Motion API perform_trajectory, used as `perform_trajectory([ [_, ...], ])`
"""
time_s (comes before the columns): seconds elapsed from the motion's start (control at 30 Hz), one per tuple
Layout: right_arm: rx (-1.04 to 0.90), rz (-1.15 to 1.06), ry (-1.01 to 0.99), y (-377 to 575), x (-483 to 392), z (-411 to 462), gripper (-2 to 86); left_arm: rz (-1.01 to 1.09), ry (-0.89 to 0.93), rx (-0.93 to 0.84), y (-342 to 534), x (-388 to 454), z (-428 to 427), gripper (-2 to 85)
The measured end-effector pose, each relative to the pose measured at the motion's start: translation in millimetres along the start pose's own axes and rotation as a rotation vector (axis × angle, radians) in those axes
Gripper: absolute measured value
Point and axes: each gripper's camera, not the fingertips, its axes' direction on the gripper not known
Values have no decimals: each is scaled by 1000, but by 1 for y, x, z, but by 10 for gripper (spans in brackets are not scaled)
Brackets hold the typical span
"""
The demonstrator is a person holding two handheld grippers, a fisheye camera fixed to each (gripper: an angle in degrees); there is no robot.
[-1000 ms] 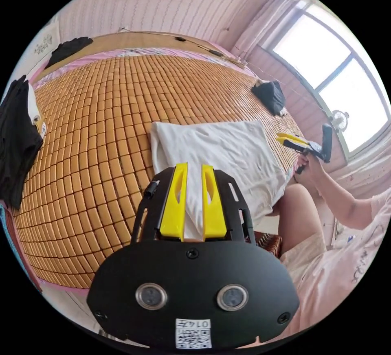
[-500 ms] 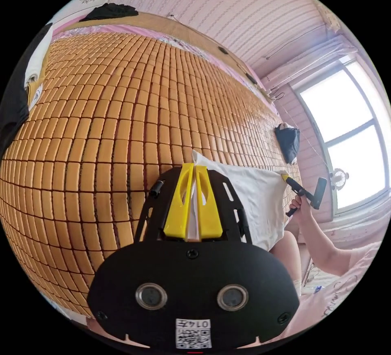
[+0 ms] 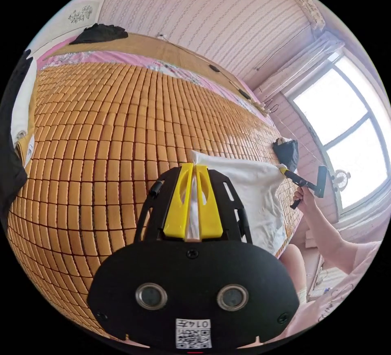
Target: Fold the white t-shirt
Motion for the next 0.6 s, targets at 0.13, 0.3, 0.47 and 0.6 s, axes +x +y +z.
perform_trajectory([
  [0.13,44,-16,129,12,-14,-5,51,24,-75,0,9,3,-1,64],
  [0.3,-25,-112,123,84,-42,-20,46,198,-47,-22,63,36,-25,55],
  [0.47,-211,-170,51,143,-78,12,13,330,91,-194,134,96,-2,19],
  [0.6,-259,-156,86,158,-96,33,2,552,40,-153,185,175,19,4],
])
